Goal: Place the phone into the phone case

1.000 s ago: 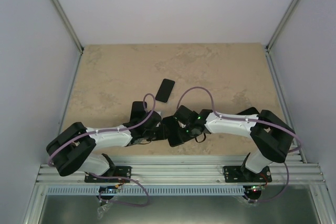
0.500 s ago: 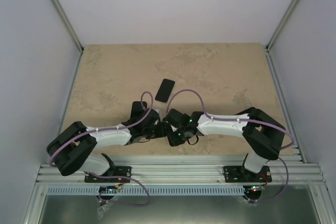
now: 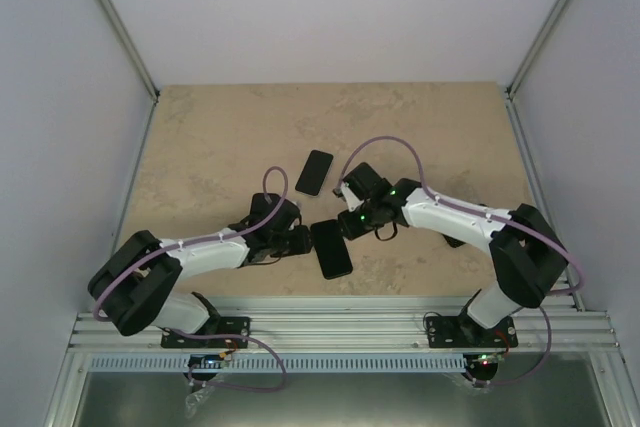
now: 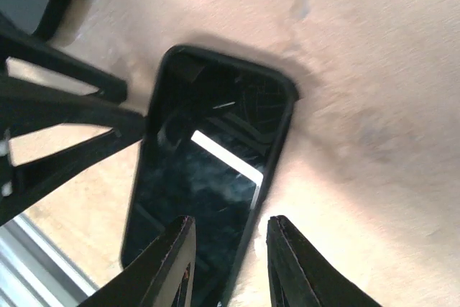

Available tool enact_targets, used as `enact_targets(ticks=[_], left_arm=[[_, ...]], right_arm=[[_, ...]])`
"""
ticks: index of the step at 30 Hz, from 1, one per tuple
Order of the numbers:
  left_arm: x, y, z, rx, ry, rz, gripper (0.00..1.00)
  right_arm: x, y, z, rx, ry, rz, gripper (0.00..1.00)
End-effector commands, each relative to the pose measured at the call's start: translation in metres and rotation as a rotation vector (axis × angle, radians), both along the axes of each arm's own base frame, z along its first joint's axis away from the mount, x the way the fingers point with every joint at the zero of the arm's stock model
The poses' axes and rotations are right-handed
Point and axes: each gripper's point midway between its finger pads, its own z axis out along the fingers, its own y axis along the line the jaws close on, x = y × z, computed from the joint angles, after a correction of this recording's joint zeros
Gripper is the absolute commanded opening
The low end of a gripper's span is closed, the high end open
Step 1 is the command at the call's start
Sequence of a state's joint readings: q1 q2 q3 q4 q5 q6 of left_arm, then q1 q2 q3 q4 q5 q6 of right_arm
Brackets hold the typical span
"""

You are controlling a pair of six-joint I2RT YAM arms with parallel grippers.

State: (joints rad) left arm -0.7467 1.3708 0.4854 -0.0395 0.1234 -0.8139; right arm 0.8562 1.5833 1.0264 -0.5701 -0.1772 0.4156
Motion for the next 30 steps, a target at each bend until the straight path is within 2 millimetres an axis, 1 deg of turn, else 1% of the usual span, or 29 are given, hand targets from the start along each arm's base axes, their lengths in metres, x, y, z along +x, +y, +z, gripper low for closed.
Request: enact_targets(ticks=[1,5,9,14,17,22,30], left_arm=[[0.009,0.001,0.0,0.054,-0.01,-0.009,0.37],[0.014,-0.001,-0.001,0.073,-0.008,-0.017,0.38],[0.016,0.0,-0.004,0.099,-0.003,-0.017,0.38],[0.017,-0.002,-0.008,0.11,0.008,-0.025,0.37],[0.016,-0.002,-0.012,0.116,0.018,-0.027,0.37],[0.015,-0.001,-0.016,0.127,0.03,-0.032,0.35],[0.015,0.002,-0.021,0.153,0.036,-0.03,0.32]], right_arm=[[0.026,0.0,0.001,0.057,0.0,0.027,0.3],[0.043,0.005,-0.004,0.103,0.027,0.041,0.3],[0.05,0.01,-0.014,0.136,0.065,0.059,0.29],[0.056,0.01,-0.028,0.145,0.1,0.062,0.25],[0.057,0.01,-0.038,0.146,0.122,0.063,0.2],[0.054,0.004,-0.062,0.098,0.16,0.051,0.13],[0.042,-0.023,-0.106,-0.073,0.198,0.006,0.11]])
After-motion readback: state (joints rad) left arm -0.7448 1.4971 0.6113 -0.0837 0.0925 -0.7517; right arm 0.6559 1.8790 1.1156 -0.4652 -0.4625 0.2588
